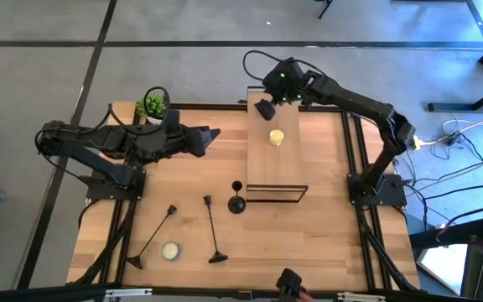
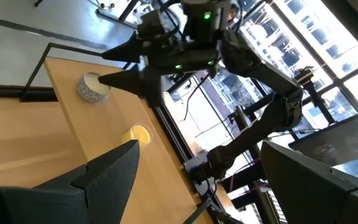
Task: Pick & Place candle stick holders
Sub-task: Put the top blue jar candle in the top left corner of the shelf
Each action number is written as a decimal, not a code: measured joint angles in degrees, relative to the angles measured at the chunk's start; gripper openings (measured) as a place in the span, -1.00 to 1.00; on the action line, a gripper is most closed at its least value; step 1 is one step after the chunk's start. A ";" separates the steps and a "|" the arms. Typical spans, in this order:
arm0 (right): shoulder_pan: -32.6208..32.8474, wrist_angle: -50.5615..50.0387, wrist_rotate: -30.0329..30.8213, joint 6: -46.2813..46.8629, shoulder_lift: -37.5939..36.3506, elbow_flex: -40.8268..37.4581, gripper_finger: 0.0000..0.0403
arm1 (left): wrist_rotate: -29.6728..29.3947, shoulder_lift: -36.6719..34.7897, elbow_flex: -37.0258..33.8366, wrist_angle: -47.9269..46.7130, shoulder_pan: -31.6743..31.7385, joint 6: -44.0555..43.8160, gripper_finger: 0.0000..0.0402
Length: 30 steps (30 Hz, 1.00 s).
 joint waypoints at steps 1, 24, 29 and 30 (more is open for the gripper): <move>0.19 -0.51 -1.03 0.06 -0.73 0.00 0.75 | 0.34 0.00 0.00 0.00 0.00 0.16 0.65; 2.11 -16.28 0.74 -5.72 -4.80 0.00 -0.98 | 2.74 -0.02 0.00 -0.11 -0.22 4.73 0.65; 2.02 -20.05 -0.91 -4.92 -1.06 0.00 -0.98 | 1.05 0.52 -0.04 -0.31 -1.18 5.45 0.65; 2.22 -20.12 -0.74 -4.92 -0.55 0.00 -0.98 | 0.93 0.66 -0.04 -0.18 -1.22 5.46 0.65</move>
